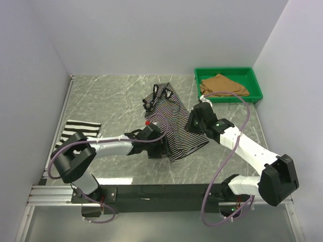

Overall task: Fold and stack the tank tops
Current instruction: Flatten the tank top out

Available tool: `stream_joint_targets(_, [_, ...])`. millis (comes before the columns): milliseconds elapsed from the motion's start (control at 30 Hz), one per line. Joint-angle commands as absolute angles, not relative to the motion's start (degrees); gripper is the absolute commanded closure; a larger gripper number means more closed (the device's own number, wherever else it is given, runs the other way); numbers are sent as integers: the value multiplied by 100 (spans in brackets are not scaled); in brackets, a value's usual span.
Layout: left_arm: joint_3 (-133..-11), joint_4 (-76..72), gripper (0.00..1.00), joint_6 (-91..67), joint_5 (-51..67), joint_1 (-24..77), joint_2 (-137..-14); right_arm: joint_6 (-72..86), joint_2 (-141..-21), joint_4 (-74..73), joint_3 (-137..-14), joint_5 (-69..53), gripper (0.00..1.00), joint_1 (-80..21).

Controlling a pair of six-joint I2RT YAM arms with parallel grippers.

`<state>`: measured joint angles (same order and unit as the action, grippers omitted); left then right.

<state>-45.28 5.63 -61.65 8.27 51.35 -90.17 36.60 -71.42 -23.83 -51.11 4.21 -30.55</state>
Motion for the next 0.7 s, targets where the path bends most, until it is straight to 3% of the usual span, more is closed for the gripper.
stream_joint_targets(0, [-4991, 825, 29, -6591, 229, 5352, -9358, 3665, -6715, -2276, -5150, 773, 72, -3129])
stream_joint_targets(100, [-5396, 1317, 35, -6802, 18, 5616, -9693, 3630, -6557, -2285, -5028, 791, 77, -3208])
stream_joint_targets(433, [-5502, 1433, 47, -7268, -255, 5774, -10221, 3656, -6732, -2127, -4597, 967, 77, -3638])
stream_joint_targets(533, [-5432, 1538, 62, -7295, -368, 5757, -10222, 3595, -6855, -2109, -4597, 993, 77, -3761])
stream_joint_targets(600, [-5248, 1565, 80, -7356, -396, 5678, -10108, 3560, -6969, -2127, -4623, 1028, 77, -3892])
stream_joint_targets(633, [-5151, 1538, 94, -7383, -378, 5643, -10047, 3533, -7013, -2127, -4640, 1028, 77, -3937])
stream_joint_targets(667, [-5046, 1486, 99, -7418, -369, 5564, -9976, 3516, -7075, -2127, -4684, 1028, 76, -3998])
